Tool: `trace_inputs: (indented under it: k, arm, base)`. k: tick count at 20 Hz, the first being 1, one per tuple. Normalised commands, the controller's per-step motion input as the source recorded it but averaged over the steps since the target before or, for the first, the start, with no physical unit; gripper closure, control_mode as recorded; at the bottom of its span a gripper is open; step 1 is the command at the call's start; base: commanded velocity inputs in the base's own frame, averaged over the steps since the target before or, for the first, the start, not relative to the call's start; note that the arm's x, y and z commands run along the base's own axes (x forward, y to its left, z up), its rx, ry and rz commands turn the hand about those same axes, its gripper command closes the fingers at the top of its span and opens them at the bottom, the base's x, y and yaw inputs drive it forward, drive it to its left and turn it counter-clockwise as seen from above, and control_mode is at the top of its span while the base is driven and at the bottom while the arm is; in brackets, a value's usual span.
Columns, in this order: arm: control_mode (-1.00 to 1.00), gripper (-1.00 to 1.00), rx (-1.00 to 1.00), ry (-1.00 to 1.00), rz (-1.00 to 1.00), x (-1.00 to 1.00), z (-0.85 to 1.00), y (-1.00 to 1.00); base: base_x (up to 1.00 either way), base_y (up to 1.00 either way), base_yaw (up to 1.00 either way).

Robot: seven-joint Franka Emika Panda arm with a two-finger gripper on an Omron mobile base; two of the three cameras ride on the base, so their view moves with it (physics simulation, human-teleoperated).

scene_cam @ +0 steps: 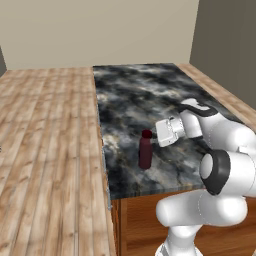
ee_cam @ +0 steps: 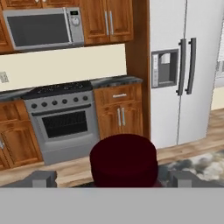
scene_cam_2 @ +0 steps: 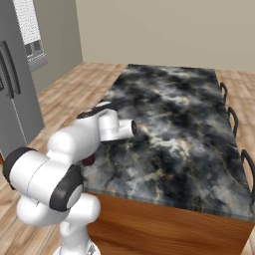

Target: Pick the juice, can, juice from the counter and place them in the open cabinet.

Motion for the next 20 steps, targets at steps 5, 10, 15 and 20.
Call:
trace_inputs:
  k: [5, 10, 15, 20]
  arm:
    - [-1.00, -1.00, 0.08, 0.02, 0.00, 0.06, 0.00, 0.00]
    - [-1.00, -1.00, 0.06, 0.06, 0.00, 0.19, 0.00, 0.00]
    - [-1.00, -1.00, 0.04, 0.06, 0.00, 0.24, 0.00, 0.01]
    - [-1.00, -1.00, 0.04, 0.06, 0.00, 0.25, 0.00, 0.06]
  base:
    - [0.00, 0.00, 0.00]
    - [0.00, 0.00, 0.00]
    - [0.00, 0.00, 0.00]
    - [0.00, 0.00, 0.00]
